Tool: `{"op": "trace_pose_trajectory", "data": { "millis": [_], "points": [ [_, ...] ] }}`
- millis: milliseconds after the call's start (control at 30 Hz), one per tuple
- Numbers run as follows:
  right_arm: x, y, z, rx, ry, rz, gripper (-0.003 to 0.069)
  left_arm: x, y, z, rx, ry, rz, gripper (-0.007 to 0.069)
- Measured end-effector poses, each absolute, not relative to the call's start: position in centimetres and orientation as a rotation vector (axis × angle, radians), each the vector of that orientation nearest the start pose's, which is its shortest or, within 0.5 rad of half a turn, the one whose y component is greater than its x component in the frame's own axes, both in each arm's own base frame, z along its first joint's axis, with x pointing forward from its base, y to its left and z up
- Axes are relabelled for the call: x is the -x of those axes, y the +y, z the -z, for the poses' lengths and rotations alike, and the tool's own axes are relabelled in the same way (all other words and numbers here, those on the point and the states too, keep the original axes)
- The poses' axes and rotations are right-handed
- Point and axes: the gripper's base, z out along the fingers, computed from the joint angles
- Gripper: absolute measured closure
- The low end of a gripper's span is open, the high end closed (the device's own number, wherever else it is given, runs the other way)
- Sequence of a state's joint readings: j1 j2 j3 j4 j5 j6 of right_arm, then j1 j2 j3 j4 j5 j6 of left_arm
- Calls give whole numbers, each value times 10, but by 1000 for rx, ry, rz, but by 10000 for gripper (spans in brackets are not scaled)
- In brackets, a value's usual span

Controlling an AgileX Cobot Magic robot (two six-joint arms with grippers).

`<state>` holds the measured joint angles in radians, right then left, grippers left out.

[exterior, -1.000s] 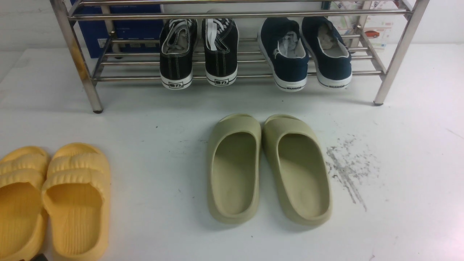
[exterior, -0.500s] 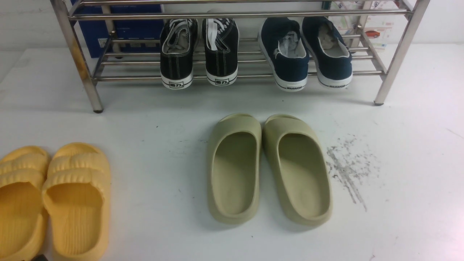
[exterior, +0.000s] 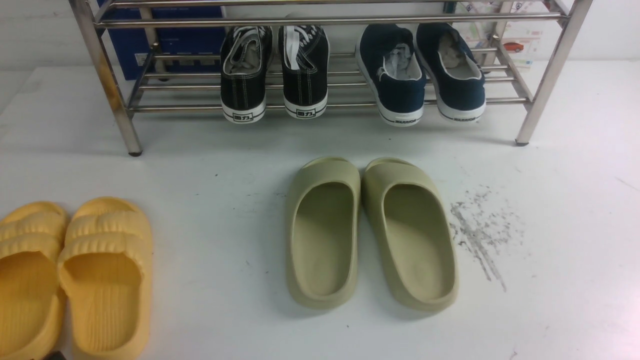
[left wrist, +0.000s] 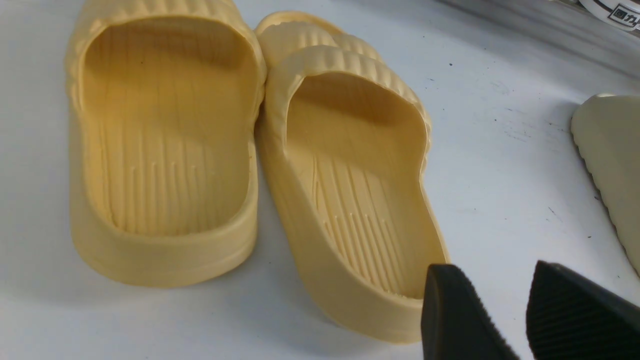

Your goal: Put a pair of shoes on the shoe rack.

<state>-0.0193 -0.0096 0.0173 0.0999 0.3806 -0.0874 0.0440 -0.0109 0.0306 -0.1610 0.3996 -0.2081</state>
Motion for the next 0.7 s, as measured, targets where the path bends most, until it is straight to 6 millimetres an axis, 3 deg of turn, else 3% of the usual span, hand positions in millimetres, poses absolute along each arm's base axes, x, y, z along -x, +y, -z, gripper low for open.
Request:
{"op": "trace_pose_trajectory", "data": {
  "millis": [700],
  "points": [
    [-52,2,-174,3,1871,-25,636,-52,-3,-168,338,1878,271,386]
  ]
}}
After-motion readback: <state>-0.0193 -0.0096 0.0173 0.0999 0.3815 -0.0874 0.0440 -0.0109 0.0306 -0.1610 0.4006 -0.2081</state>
